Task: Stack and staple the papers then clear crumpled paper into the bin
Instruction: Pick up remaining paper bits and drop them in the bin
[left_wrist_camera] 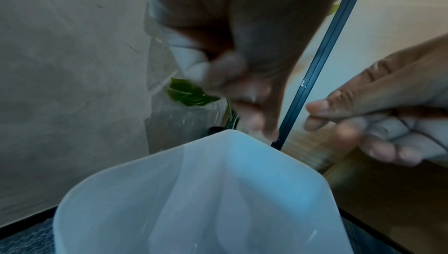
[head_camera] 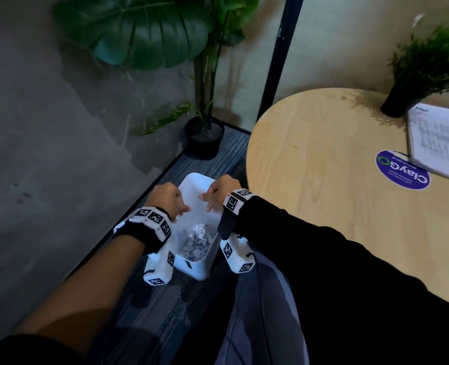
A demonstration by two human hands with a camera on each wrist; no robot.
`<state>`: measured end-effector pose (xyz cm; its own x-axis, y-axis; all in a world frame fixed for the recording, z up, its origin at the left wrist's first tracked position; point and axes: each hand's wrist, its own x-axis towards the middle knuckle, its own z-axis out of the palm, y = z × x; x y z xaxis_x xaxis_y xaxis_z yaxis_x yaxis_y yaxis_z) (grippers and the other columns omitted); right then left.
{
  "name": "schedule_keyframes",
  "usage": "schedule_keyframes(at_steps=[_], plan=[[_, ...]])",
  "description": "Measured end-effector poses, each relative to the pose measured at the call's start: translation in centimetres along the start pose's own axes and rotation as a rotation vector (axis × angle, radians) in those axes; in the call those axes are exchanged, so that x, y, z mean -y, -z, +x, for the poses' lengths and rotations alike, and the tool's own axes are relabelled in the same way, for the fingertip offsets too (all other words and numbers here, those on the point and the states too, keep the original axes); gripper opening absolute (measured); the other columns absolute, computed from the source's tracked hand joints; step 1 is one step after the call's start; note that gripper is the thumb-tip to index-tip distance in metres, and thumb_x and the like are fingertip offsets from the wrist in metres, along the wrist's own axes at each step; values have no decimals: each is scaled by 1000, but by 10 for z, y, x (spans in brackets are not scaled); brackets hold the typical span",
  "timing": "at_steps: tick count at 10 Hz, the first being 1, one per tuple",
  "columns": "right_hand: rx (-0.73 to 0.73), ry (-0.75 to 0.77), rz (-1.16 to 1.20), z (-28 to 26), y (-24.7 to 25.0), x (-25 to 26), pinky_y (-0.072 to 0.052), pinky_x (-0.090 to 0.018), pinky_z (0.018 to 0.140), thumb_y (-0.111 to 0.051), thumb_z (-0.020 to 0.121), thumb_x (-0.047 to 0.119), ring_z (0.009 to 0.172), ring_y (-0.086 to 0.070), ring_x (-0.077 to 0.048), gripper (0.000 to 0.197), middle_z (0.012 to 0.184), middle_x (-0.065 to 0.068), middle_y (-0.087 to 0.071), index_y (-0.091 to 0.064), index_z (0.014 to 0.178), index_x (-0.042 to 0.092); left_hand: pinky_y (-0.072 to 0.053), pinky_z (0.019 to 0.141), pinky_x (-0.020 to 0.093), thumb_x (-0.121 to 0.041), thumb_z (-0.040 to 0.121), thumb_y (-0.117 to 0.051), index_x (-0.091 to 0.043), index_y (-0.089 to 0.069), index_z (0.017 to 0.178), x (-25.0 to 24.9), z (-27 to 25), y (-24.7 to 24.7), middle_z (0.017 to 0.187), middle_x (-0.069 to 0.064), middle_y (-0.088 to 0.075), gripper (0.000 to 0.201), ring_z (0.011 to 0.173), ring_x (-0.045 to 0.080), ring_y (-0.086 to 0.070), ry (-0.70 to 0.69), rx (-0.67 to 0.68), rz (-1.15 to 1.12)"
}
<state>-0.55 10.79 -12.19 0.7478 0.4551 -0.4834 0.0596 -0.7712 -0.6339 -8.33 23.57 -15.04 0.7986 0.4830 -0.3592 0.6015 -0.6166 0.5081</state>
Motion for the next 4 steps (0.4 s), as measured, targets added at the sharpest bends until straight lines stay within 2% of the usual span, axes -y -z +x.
schedule_keyframes(at_steps=[1, 2, 3, 4], plan=[[29, -3, 56, -13, -1, 3, -57, -32, 58, -55, 88, -1, 37, -55, -13, 16, 85, -12, -72, -65, 83, 10, -53, 71, 36, -31, 87, -62, -8, -57, 59, -2, 0, 3, 75, 17, -70, 37, 70, 31, -64, -58, -90, 56], [-17, 74, -194, -33, 9, 6, -55, -28, 67, -64, 86, 26, 45, -57, -10, 25, 71, -6, -70, -65, 66, 11, -50, 77, 37, -16, 93, -51, -11, -62, 96, -6, -6, 5, 101, 20, -67, 13, 81, 31, -60, -124, -53, 35], [-122, 140, -225, -58, 27, 7, -45, -26, 56, -54, 92, 38, 53, -54, -12, 39, 60, -3, -61, -68, 70, 9, -54, 82, 40, -2, 87, -51, -24, -39, 137, -15, -22, 16, 117, 19, -57, 55, 91, 33, -60, -193, 58, 50], [-154, 181, -31, -94, 33, -10, -41, -22, 51, -47, 95, 21, 40, -53, -2, 23, 77, -11, -72, -68, 98, 12, -50, 76, 29, -2, 81, -64, -19, -37, 139, -22, -49, 16, 118, 14, -55, 66, 81, 26, -58, -250, 138, 45]])
